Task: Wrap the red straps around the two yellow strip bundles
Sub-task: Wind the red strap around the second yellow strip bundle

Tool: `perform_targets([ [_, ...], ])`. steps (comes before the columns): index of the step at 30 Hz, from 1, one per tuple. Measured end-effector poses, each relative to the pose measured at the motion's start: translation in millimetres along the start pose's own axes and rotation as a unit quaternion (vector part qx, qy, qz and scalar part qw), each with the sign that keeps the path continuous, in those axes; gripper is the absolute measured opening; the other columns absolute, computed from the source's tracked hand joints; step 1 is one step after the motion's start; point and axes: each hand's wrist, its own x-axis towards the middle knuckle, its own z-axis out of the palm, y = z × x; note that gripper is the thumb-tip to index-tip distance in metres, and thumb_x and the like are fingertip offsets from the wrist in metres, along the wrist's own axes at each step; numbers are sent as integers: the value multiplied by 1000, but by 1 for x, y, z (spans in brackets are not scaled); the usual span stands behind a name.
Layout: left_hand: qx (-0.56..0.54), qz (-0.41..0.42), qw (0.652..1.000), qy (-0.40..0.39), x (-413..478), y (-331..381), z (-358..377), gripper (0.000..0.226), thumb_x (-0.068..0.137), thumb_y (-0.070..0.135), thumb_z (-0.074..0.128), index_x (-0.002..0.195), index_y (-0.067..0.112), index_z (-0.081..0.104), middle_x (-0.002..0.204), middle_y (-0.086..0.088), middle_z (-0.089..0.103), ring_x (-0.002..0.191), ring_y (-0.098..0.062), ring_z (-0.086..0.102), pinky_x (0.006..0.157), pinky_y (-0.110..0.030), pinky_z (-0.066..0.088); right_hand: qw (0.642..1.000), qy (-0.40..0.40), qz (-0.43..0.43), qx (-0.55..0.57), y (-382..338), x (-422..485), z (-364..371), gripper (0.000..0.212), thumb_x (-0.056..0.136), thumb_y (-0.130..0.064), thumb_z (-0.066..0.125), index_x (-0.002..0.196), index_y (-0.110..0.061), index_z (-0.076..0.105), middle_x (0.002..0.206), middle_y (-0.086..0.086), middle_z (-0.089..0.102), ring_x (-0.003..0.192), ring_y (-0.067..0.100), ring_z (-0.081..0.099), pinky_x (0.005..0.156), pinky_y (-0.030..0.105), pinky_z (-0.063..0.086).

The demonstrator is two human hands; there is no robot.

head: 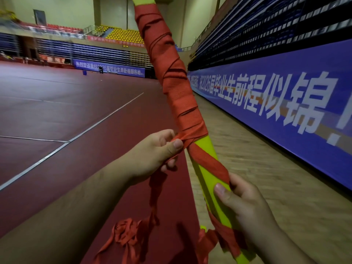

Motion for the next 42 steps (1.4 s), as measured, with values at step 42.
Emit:
perform_targets([
  [42,-53,1,998,23,-3,-23,5,48,57,75,77,74,31,68,54,6,46,39,-4,39,44,-18,27,957,-250,132,73,16,19,-17,65,58,-22,84,114,4,62,96,23,70,74,33,68,69,40,54],
])
